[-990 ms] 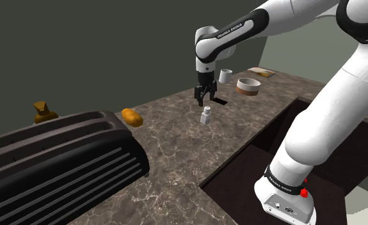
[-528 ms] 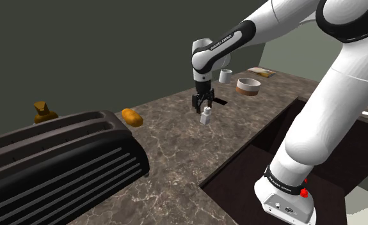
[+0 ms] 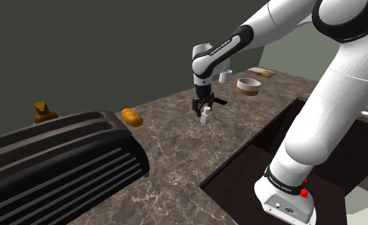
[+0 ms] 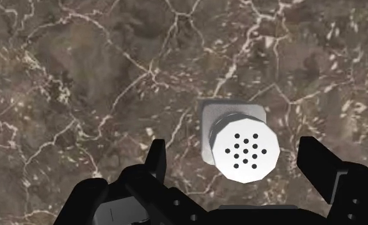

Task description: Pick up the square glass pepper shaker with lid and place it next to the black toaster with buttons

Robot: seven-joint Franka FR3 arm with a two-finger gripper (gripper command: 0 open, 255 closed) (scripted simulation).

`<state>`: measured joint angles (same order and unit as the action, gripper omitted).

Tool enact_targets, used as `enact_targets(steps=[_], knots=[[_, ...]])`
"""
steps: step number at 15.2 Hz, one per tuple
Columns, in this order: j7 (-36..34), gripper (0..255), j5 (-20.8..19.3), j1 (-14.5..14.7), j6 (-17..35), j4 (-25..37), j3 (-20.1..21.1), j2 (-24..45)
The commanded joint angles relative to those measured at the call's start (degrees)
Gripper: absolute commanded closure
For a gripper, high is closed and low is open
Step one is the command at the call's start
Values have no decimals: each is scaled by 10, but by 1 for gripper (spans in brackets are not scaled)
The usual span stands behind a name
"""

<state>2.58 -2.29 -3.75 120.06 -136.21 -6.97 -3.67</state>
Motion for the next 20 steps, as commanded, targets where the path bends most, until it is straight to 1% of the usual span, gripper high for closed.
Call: enact_targets(steps=[1, 2, 3, 12, 20], knots=[[0, 0, 0, 0, 0, 0, 0, 0], [0, 0, 0, 0, 0, 0, 0, 0], [0, 255, 0, 0, 0, 0, 0, 0], [0, 255, 0, 0, 0, 0, 0, 0], [-1, 255, -3, 0, -64, 28, 1, -36]])
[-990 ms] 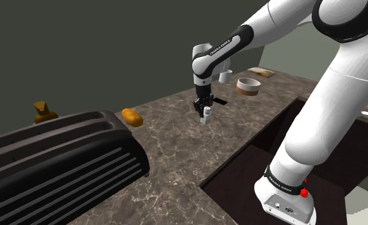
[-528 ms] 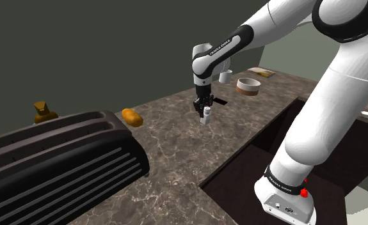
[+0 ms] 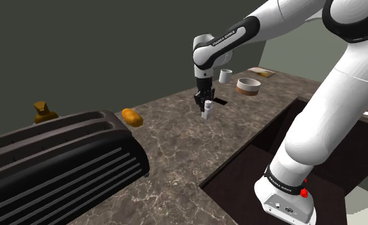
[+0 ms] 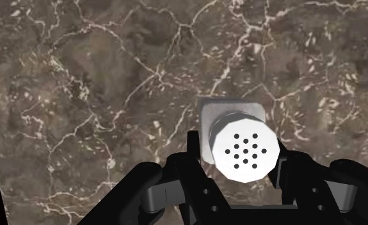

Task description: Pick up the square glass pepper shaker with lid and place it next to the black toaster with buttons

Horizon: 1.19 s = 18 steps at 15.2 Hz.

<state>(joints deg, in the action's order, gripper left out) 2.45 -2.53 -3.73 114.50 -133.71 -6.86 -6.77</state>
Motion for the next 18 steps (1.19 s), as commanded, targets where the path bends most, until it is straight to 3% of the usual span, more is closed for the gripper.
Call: enact_targets(steps=[1, 18], knots=[[0, 255, -1, 0, -16, 7, 0, -9], [-1, 255, -2, 1, -150, 95, 4, -55]])
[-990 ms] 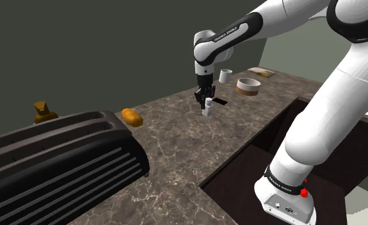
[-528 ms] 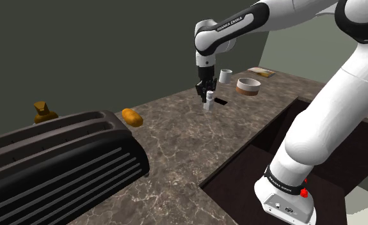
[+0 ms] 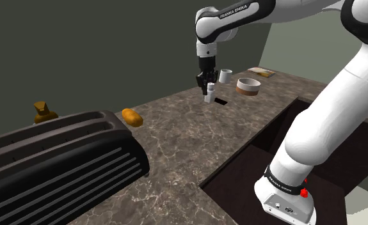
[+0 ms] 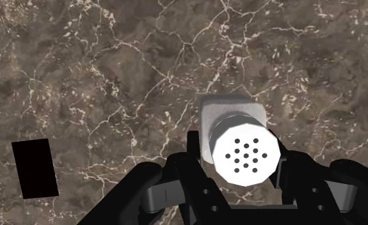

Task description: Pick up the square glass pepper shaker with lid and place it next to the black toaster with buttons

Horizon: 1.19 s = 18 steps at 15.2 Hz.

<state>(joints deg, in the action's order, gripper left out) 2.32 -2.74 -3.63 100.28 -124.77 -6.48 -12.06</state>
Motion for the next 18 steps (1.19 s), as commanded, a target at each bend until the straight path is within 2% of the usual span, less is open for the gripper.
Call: enact_targets(steps=[1, 18], knots=[[1, 255, 0, 0, -16, 12, 0, -4], [3, 255, 1, 1, -147, 136, 3, -11]])
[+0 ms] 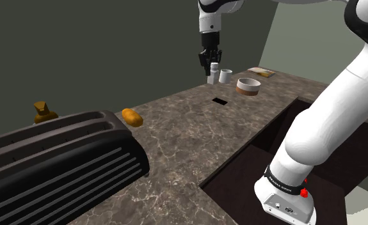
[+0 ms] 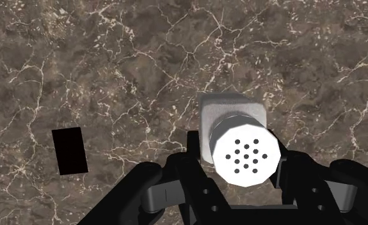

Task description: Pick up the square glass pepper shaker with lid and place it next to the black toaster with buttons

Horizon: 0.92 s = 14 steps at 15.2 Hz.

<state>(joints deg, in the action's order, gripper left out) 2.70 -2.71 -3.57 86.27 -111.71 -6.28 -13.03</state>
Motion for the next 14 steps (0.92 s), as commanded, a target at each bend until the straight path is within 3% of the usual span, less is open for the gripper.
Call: enact_targets(steps=[1, 14], knots=[[0, 255, 0, 0, -14, 14, 1, 0], [4, 255, 2, 1, -117, 138, 1, 21]])
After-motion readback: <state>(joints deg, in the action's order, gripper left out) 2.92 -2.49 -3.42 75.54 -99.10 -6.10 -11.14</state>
